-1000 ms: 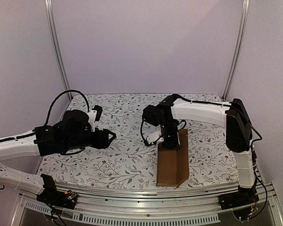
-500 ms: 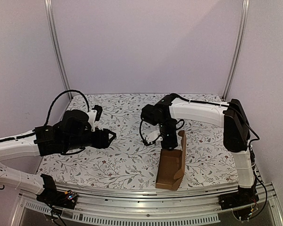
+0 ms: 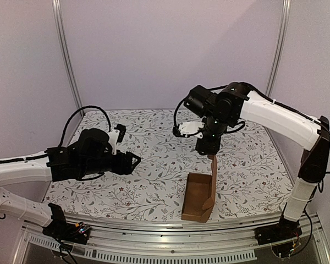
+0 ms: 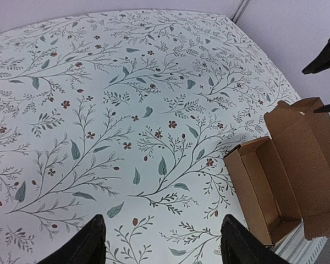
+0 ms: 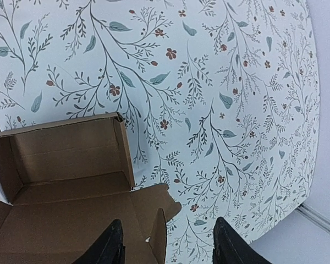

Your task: Fold the paper box

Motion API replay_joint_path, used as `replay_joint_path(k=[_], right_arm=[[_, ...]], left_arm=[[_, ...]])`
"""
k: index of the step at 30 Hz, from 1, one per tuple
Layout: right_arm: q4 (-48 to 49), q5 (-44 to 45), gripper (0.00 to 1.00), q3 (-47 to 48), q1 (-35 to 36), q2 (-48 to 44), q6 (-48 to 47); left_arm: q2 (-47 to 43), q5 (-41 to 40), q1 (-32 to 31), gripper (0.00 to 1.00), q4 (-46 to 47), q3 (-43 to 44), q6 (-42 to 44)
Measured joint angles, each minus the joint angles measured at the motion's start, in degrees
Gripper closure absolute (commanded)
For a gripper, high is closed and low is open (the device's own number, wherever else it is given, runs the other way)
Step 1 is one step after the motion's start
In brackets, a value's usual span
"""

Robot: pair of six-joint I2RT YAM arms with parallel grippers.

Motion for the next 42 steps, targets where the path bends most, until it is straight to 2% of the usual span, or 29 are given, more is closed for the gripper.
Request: replay_joint_path(k=[11, 13, 21, 24, 28, 30, 33, 36, 42], right_arm=[[5.14, 3.04, 0.42, -14.21, -0.17, -20.81, 13.46], [6.84, 3.34, 0.38, -19.30, -0.20, -25.64, 16.65], [13.60, 4.04, 0.44, -44.30, -0.70, -40.39, 33.48], [17.16, 1.27, 0.51, -53.00, -0.70, -44.46, 39.45], [25.03, -4.20, 0.60, -65.83, -0.63, -54.34, 47.67], [29.79, -6.23, 0.63, -72.48, 0.35, -60.28, 53.00], [35.58, -7.52, 0.68, -78.68, 3.15, -64.37, 59.14], [42.14, -8.09, 0.76, -83.71, 6.64, -65.46, 65.40], [53.77, -9.05, 0.90, -90.16, 11.26, -62.42, 74.88]], left_arm=[[11.91, 6.21, 0.00, 0.31, 5.75, 2.97, 2.56], [14.45, 7.85, 0.02, 0.32, 7.06, 4.37, 2.69], [29.22, 17.33, 0.02, 0.38, 11.52, 14.84, 3.45], [34.80, 20.33, 0.04, 0.40, 11.69, 19.15, 3.48], [41.83, 22.69, 0.04, 0.46, 11.52, 25.57, 3.45], [44.85, 23.06, 0.07, 0.50, 11.54, 28.35, 3.43], [48.13, 23.58, 0.17, 0.59, 11.47, 31.06, 2.93], [51.89, 24.68, 0.57, 0.66, 11.67, 34.21, 2.10], [58.45, 27.61, 1.64, 0.89, 11.47, 39.80, 0.63]])
